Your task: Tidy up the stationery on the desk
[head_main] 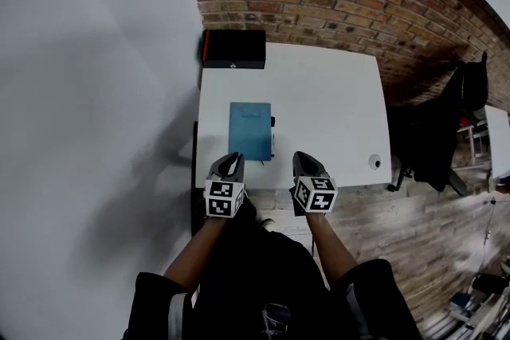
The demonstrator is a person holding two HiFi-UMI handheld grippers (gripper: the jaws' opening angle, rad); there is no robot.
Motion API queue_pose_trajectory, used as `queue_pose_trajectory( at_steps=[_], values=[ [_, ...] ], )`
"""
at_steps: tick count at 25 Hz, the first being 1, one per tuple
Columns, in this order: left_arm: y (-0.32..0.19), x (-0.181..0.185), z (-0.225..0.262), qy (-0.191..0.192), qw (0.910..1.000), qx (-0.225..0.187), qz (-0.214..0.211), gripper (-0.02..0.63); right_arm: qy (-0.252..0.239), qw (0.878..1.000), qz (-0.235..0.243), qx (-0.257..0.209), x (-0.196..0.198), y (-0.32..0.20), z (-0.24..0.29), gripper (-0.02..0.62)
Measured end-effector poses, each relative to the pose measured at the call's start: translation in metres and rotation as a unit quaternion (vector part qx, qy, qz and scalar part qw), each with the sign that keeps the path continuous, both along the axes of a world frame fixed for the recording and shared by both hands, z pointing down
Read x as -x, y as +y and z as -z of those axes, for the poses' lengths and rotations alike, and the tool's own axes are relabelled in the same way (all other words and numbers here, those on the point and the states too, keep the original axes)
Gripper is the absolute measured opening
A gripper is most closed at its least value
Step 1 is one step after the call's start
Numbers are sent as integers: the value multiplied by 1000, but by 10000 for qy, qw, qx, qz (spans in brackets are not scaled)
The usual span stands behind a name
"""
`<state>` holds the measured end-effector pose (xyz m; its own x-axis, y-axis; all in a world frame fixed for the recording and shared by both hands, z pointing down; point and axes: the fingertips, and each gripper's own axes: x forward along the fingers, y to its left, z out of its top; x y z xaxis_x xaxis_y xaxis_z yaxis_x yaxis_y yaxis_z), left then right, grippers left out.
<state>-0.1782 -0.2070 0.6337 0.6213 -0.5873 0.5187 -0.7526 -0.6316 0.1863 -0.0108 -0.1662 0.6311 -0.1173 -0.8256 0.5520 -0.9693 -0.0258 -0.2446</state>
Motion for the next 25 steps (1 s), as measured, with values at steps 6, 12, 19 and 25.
queue_pose_trajectory(
  at_steps=[6, 12, 19, 25],
  values=[
    [50, -10, 16, -61, 9996, -264, -57, 51, 285, 9978, 199, -565, -4, 48, 39, 22],
    [104, -21, 32, 81, 9986, -464, -260, 25, 459, 9952, 275, -825, -11, 96, 57, 21],
    [145, -25, 44, 89, 9968, -725, -330, 15, 515, 9940, 319, -914, -11, 135, 57, 21],
    [159, -26, 53, 82, 9959, -826, -367, 15, 511, 9927, 360, -1029, -6, 146, 65, 21]
  ],
)
